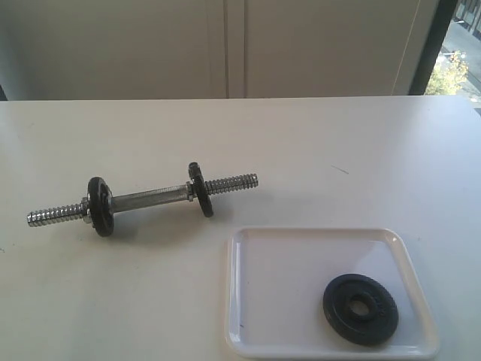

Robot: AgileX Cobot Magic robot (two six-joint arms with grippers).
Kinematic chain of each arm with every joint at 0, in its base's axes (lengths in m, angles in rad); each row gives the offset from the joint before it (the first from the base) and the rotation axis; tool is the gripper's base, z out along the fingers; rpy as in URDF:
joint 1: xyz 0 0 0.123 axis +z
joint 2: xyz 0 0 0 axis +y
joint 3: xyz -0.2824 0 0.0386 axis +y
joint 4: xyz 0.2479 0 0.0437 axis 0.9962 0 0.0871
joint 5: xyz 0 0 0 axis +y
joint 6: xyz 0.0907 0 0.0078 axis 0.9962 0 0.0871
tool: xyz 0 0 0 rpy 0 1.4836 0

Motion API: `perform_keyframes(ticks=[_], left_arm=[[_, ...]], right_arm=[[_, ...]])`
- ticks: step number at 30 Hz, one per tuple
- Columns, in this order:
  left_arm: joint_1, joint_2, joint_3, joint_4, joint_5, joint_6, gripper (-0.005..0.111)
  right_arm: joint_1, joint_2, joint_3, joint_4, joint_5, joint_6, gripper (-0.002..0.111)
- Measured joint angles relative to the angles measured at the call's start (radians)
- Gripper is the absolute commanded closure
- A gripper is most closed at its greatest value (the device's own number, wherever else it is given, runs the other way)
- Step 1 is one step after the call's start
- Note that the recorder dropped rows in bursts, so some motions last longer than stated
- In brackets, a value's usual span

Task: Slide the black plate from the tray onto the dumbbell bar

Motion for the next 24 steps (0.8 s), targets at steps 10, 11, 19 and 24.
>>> perform_keyframes(ticks=[10, 11, 19, 24], left_arm=[[0.0, 0.0, -0.006, 0.0, 0.042, 0.0, 0.106], [0.0, 0.0, -0.006, 0.0, 0.042, 0.0, 0.106], [0.0, 0.0, -0.006, 0.0, 0.042, 0.0, 0.106], [0.0, 0.0, -0.006, 0.0, 0.042, 0.0, 0.106]], right_arm=[[0.0, 0.0, 0.0, 0.0, 0.0, 0.0, 0.108], [0.0, 0.0, 0.0, 0.0, 0.0, 0.0, 0.108], [0.023, 0.0, 0.0, 0.0, 0.0, 0.0, 0.108], [0.024, 0.0, 0.0, 0.0, 0.0, 0.0, 0.108]])
